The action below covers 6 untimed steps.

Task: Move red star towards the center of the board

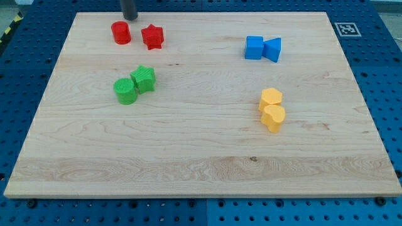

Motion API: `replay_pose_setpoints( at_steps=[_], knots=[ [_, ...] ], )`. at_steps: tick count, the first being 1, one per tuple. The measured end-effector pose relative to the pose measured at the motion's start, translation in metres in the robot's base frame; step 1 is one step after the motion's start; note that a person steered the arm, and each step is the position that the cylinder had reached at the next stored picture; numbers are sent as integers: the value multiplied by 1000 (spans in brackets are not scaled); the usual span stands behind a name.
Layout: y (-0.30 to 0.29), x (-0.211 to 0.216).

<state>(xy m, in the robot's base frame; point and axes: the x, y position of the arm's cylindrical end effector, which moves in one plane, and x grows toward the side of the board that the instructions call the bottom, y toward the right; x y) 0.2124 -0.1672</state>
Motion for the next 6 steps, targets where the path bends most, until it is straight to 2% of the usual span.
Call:
replay_pose_setpoints(
  at_steps=[3, 6],
  knots=[
    [41, 37],
    [78, 92]
  ],
)
